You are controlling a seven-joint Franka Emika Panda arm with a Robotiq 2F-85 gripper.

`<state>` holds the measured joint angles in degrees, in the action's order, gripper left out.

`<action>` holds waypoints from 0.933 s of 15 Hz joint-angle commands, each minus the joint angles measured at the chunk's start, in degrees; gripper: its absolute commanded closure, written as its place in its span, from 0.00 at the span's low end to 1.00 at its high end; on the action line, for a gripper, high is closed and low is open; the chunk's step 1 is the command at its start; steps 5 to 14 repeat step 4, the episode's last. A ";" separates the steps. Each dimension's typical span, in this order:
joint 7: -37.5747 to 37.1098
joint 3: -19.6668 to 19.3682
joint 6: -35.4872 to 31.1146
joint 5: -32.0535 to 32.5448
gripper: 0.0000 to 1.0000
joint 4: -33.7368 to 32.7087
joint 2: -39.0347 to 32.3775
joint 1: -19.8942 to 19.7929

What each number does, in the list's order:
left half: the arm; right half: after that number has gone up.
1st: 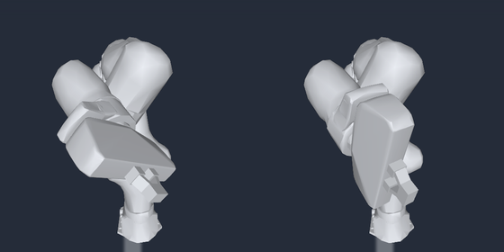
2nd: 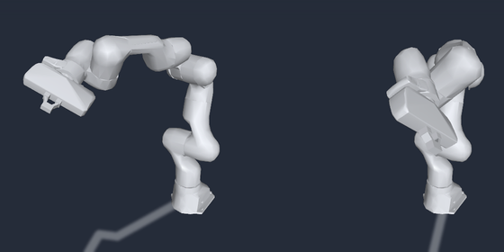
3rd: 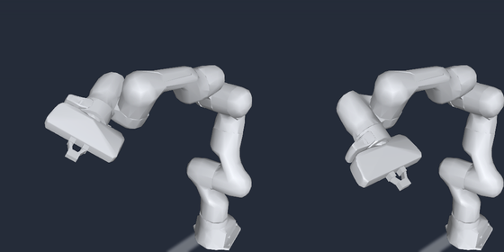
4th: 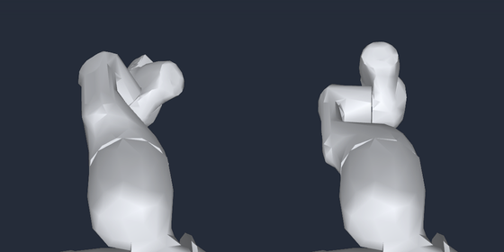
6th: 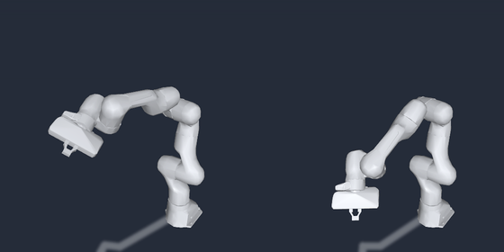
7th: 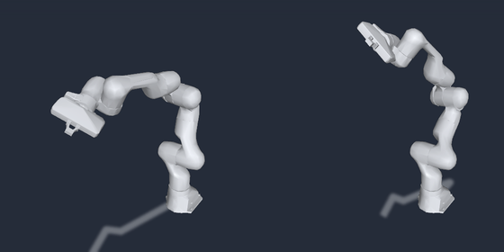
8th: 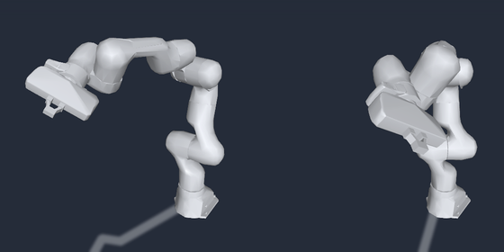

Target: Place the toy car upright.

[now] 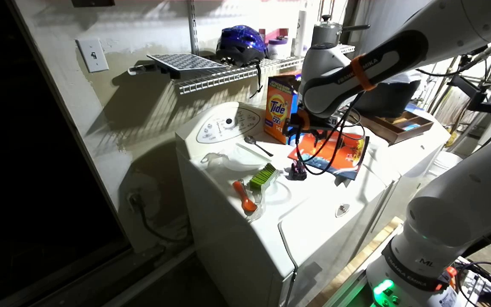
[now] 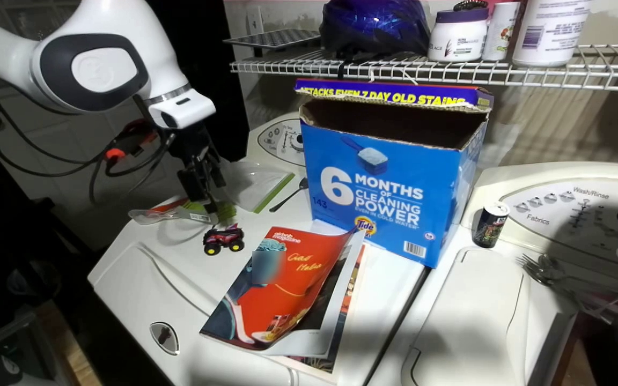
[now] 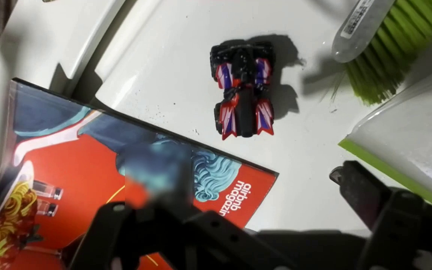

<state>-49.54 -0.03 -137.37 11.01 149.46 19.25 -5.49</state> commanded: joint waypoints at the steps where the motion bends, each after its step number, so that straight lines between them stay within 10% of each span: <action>1: 0.83 1.39 0.42 -0.80 0.00 -0.21 0.42 -1.44; 14: 0.78 1.60 0.41 -0.74 0.00 -0.01 0.27 -1.58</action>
